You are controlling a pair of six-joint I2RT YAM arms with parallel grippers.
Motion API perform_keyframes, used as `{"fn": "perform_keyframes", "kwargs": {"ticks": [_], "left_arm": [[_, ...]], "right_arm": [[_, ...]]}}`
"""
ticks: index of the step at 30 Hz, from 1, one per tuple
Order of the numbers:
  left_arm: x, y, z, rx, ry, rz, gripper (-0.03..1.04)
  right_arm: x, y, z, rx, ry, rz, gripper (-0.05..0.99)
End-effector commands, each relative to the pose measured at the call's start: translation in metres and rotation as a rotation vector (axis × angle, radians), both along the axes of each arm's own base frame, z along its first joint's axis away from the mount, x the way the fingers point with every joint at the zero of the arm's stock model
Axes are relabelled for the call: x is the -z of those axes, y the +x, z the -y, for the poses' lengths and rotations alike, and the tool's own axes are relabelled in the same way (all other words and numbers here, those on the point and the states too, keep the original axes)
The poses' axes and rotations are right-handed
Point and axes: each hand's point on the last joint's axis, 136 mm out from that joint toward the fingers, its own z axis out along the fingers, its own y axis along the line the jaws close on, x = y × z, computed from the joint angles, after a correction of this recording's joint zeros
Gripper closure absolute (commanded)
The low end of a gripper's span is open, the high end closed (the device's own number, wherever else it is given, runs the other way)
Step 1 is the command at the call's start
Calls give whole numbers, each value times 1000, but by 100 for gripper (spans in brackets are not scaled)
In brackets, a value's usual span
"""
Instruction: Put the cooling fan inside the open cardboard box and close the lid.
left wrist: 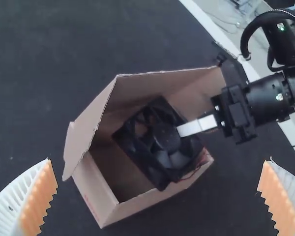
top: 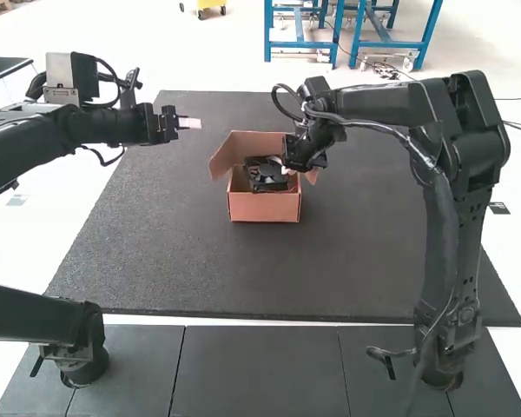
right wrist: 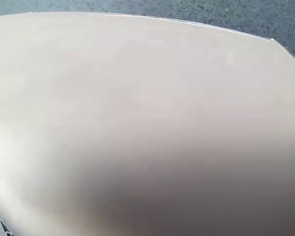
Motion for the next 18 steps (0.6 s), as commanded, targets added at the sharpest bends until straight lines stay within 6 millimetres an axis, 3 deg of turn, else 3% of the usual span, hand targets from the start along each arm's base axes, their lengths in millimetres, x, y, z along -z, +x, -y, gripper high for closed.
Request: {"fn": "perform_keyframes", "kwargs": {"ticks": [1, 10, 18], "left_arm": [[-29, 0, -3, -13, -9, 72, 5], [-33, 1, -2, -9, -11, 88, 5], [-38, 1, -1, -7, -15, 97, 5]], "right_arm": [[-1, 2, -8, -20, -5, 16, 96], [-2, 0, -13, -30, -3, 16, 94], [-6, -4, -11, -44, -22, -1, 64]]}}
